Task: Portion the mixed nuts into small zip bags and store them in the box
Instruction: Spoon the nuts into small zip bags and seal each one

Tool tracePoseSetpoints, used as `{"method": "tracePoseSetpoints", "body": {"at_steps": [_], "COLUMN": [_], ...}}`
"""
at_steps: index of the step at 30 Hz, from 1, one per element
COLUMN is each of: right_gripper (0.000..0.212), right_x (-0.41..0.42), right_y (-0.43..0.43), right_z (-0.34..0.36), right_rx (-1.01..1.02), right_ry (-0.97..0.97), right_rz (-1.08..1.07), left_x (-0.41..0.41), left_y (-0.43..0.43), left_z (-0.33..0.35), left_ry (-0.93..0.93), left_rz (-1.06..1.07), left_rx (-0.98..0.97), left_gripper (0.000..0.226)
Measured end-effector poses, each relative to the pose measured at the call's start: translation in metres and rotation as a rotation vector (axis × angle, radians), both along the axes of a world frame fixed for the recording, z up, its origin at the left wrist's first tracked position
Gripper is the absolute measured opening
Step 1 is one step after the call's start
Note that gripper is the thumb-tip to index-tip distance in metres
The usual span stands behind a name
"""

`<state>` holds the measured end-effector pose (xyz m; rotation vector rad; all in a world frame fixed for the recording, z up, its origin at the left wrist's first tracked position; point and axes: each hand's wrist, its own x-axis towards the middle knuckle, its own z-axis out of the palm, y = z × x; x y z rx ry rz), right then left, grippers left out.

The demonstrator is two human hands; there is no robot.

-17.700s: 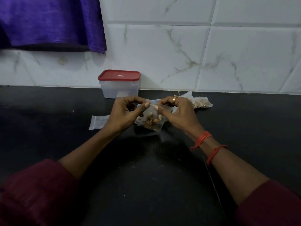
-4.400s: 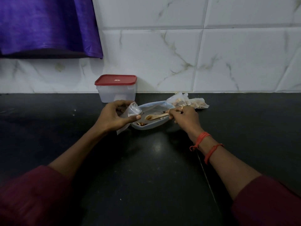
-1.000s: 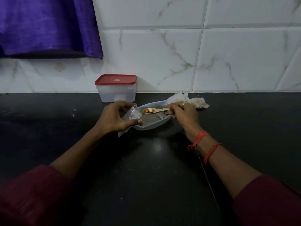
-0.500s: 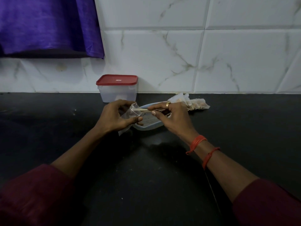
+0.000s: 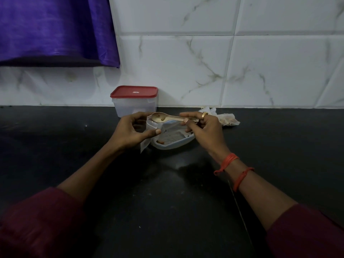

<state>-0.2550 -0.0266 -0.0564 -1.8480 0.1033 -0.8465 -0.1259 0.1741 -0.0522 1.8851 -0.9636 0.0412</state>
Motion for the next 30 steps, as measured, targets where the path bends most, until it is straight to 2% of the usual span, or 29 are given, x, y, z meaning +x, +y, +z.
{"method": "tracePoseSetpoints", "body": {"at_steps": [4,8,10,12,14,19,23,26,30], "right_gripper": [0.021,0.024,0.023,0.017,0.020,0.016,0.021,0.026,0.020], "right_x": [0.000,0.001,0.004,0.006,0.008,0.009,0.013,0.014,0.014], "right_y": [-0.001,-0.005,-0.009,-0.011,-0.012,-0.010,-0.007,-0.005,-0.005], "right_z": [0.001,-0.001,-0.006,-0.011,-0.015,-0.022,-0.025,-0.024,-0.026], "right_rx": [0.061,0.034,-0.064,-0.245,-0.386,-0.595,-0.540,-0.473,-0.522], "right_ry": [-0.011,-0.005,-0.004,0.023,0.056,0.093,0.097,0.096,0.117], "right_rz": [-0.041,-0.141,-0.221,-0.278,-0.314,-0.243,-0.168,-0.086,-0.120], "left_x": [0.000,0.007,0.009,0.010,0.010,0.008,0.006,0.006,0.009], "left_y": [0.000,0.001,0.002,0.002,0.000,-0.003,-0.004,-0.004,-0.004], "left_z": [0.000,-0.002,-0.003,-0.005,-0.007,-0.008,-0.009,-0.013,-0.013], "left_ry": [0.020,0.055,0.086,0.125,0.150,0.158,0.133,0.099,0.096], "left_rz": [0.009,0.050,0.059,0.059,0.059,0.048,0.047,0.056,0.082], "left_rx": [-0.001,0.016,0.014,0.011,0.025,0.058,0.070,0.153,0.190], "left_gripper": [0.069,0.063,0.060,0.055,0.050,0.055,0.058,0.059,0.051]}}
